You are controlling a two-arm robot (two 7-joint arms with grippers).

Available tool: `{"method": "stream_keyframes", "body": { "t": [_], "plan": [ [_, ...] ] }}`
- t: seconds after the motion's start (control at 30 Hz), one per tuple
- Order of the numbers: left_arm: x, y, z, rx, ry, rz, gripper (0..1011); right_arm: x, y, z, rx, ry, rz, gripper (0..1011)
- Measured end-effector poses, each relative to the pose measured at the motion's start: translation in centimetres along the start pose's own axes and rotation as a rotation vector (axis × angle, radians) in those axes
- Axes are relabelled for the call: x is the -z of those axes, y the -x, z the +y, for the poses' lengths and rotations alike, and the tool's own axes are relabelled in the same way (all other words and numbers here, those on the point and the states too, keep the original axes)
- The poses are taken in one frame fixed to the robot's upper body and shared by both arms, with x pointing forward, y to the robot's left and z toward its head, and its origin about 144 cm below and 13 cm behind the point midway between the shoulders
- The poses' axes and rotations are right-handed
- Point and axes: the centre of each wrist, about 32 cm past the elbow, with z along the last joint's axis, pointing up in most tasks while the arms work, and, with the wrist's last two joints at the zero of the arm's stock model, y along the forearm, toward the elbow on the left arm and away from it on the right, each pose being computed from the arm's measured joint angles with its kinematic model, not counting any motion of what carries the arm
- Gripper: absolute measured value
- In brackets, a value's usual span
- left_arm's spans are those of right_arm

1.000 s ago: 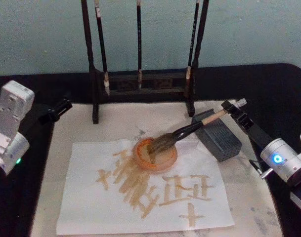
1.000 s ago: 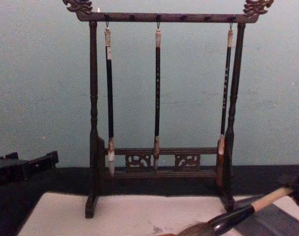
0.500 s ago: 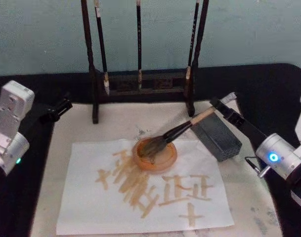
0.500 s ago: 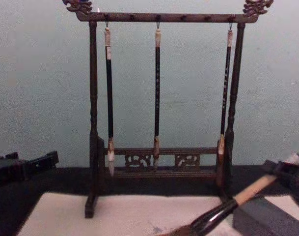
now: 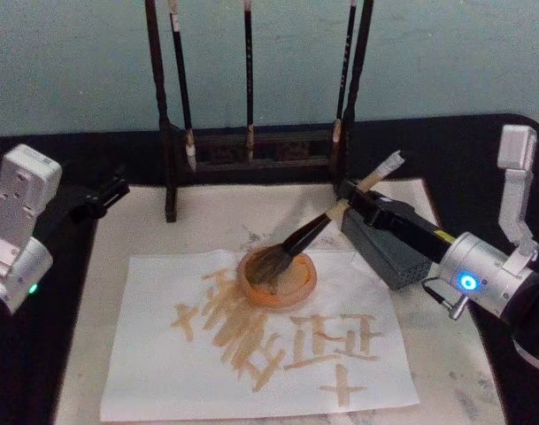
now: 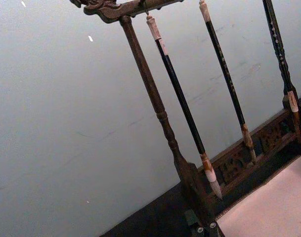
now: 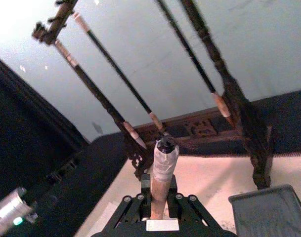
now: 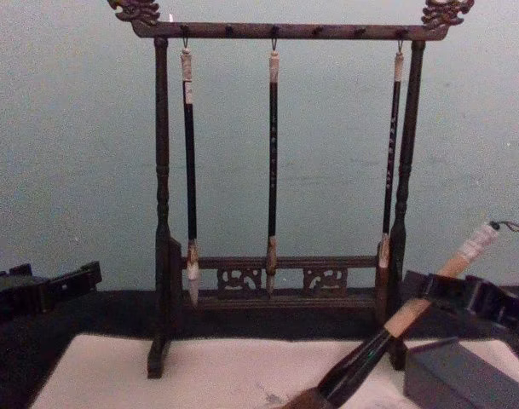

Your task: Pick up the brush from the inkstone, write on the paper, then place the brush back to its original position.

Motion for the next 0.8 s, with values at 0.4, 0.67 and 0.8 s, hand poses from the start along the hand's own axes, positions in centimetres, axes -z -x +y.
{"method": "stream_keyframes", "body": {
  "t": [0.4, 0.67, 0.8],
  "plan": [
    [0.0, 0.0, 0.0, 0.0, 0.0, 0.0, 1000, -0.9, 1.8, 0.4, 0.002, 0.046, -0.128, 191],
    [0.0, 0.0, 0.0, 0.0, 0.0, 0.0, 1002, -1.1, 1.9, 0.2, 0.004, 0.039, -0.124, 190],
    [0.0, 0.0, 0.0, 0.0, 0.0, 0.0, 1002, -1.3, 2.0, 0.0, 0.005, 0.034, -0.128, 191]
  ]
}}
